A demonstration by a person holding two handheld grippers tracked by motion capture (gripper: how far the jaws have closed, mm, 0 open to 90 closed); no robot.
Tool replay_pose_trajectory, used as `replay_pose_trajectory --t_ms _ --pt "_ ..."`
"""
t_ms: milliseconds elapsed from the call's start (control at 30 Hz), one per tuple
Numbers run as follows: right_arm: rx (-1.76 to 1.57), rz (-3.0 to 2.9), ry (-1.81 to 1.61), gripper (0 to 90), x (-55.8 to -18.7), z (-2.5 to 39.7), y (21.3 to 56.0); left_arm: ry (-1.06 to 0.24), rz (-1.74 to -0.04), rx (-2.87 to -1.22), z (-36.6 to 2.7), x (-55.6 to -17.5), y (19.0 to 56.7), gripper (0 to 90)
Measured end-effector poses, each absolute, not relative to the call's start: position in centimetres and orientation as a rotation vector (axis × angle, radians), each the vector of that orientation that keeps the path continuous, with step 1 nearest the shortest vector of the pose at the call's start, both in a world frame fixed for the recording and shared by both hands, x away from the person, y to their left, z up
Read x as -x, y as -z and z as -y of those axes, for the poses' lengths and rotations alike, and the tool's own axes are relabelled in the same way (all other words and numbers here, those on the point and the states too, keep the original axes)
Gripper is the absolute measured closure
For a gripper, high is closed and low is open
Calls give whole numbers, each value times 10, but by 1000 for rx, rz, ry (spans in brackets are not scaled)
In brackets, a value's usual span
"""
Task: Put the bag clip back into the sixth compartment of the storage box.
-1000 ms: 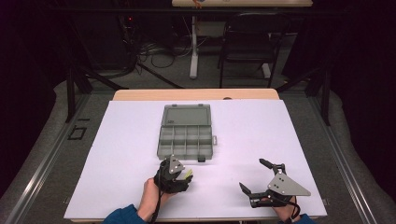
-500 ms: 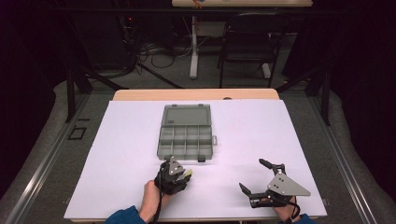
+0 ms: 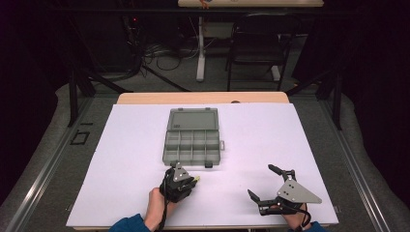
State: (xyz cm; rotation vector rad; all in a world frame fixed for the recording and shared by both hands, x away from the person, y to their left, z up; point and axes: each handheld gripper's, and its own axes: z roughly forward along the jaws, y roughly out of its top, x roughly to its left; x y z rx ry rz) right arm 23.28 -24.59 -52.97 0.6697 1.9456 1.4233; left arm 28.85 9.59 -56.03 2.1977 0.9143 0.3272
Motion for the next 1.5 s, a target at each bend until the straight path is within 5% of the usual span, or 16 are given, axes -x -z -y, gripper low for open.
replay_pose_trajectory --t_ms 1500 --pt "-669 -1935 -1431 2 -232 247 529 -345 -889 -2153 -123 -292 542 797"
